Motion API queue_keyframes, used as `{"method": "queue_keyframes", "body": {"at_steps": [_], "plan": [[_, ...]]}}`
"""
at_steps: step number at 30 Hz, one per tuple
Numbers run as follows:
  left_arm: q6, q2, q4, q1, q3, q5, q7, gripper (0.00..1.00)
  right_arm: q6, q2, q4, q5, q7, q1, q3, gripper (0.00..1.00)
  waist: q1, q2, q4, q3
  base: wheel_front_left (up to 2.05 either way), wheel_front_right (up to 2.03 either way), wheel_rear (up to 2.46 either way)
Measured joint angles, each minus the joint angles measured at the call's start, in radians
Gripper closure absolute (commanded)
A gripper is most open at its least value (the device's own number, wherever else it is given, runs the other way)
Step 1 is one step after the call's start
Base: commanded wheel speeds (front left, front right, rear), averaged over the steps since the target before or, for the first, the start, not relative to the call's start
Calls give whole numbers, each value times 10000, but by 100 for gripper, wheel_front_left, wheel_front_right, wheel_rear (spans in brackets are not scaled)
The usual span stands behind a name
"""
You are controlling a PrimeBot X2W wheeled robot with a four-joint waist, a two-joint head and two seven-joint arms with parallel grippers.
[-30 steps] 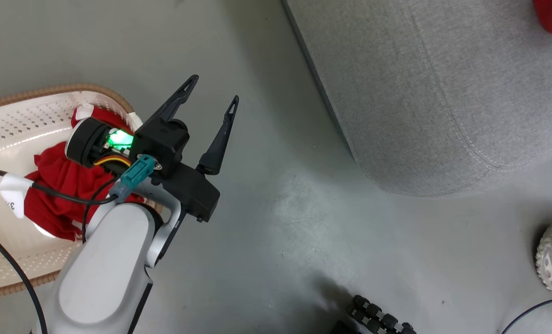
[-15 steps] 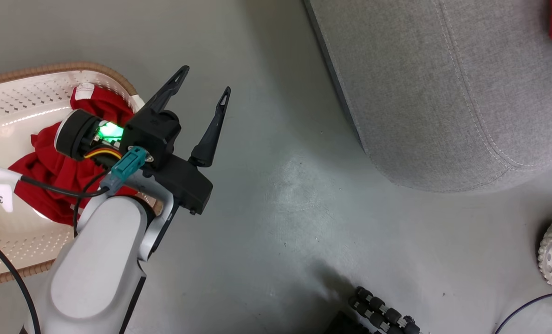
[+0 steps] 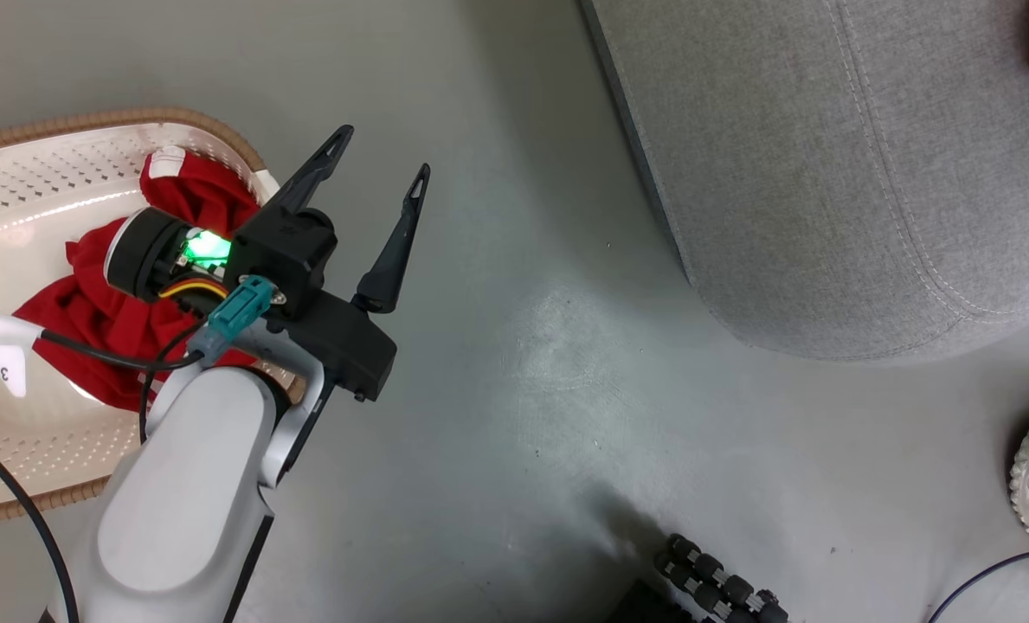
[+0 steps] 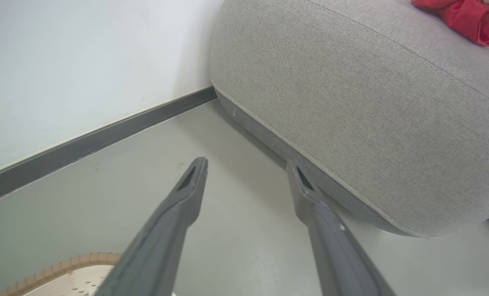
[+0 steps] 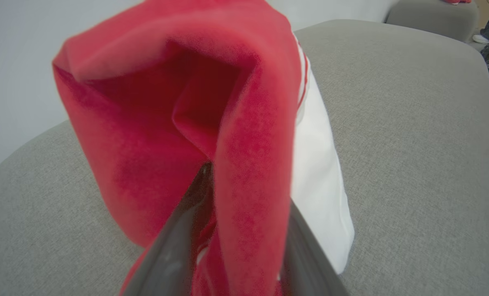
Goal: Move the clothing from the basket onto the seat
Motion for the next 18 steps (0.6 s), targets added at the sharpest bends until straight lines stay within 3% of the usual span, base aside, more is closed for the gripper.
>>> {"method": "queue_keyframes", "body": {"at_steps": [18], "plan": [[-2, -134, 575, 12, 36, -73, -435, 0, 173, 309, -50, -546, 0, 546, 244, 0, 0, -1, -91, -606, 0, 0, 0]]}}
